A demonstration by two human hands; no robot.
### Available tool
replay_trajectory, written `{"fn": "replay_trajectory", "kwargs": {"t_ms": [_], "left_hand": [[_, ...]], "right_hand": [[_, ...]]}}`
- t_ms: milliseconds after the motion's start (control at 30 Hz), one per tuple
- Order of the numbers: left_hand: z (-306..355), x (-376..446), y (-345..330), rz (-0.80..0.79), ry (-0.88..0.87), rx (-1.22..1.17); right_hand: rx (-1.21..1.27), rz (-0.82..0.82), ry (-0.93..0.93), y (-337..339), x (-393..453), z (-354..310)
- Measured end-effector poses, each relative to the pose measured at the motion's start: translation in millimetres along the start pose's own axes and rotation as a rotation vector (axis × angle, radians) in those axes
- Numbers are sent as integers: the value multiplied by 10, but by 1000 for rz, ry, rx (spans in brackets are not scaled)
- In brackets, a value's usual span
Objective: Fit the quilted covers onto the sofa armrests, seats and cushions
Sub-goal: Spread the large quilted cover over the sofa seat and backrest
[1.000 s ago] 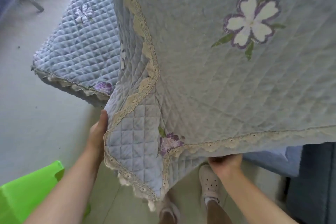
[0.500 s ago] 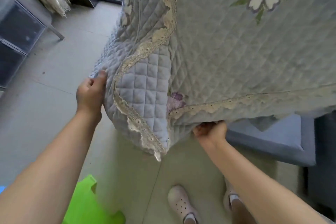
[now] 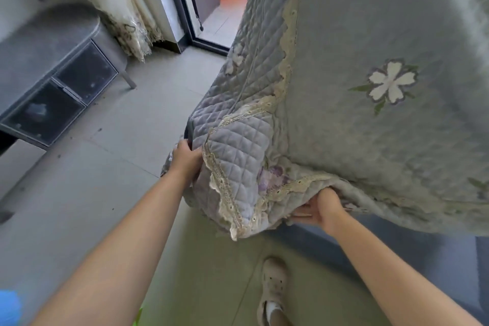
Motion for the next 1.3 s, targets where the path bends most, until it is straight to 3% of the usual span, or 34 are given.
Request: {"fn": "replay_trajectory", "kwargs": {"t_ms": [67,167,300,367,467,667,733,800,867,933,1033,1133,1200,1267,1300], "left_hand": [[-25,59,75,41,54,-26],[-2,160,193,-45,85,-37],[8,228,280,-156,62,59],[12,242,313,-159,36,49],[44,242,379,-111,2,65],[97,337,399,-83,-60,406],[23,393,346,-205,-25,184],[-52,457,289,-353,43,-1],[-22,511,232,-484,26,-17],[104,588,211,-524,-55,4],[285,638,199,-466,-151,93],[427,571,152,-376,-259,138],[448,527,191,-262,-235,74],[476,508,168,-131,-181,34],[496,483,141,-88,-161,33]], "right_hand": [[-440,-64,-273,25,-31,37],[-1060,-178,-542,71,-86,-21],[-1504,-285,-720,-131,-94,-188],[-1624,-302,-615,-319,3,-289],[-1572,-268,-326,-635,131,-530],[-1848,201,424,-988,296,-807],[-1782,298,501,-957,237,-812],[-1563,300,481,-801,173,-784],[-1209,323,545,-592,72,-827],[-898,458,547,-293,4,-830],[-496,759,557,101,-40,-589],[-283,974,597,120,-139,-439],[-117,1108,541,106,-131,-284],[312,1206,406,285,-121,103],[614,1126,324,338,-60,356]]}}
Point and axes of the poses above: each hand's wrist, its own x-axis towards the middle knuckle, its own y-axis out of the back of the hand, z = x × y, the point moved 5 cm from there along x, towards the middle knuckle, and after that the axes turned 13 degrees about -z, right-handed, at the moved point
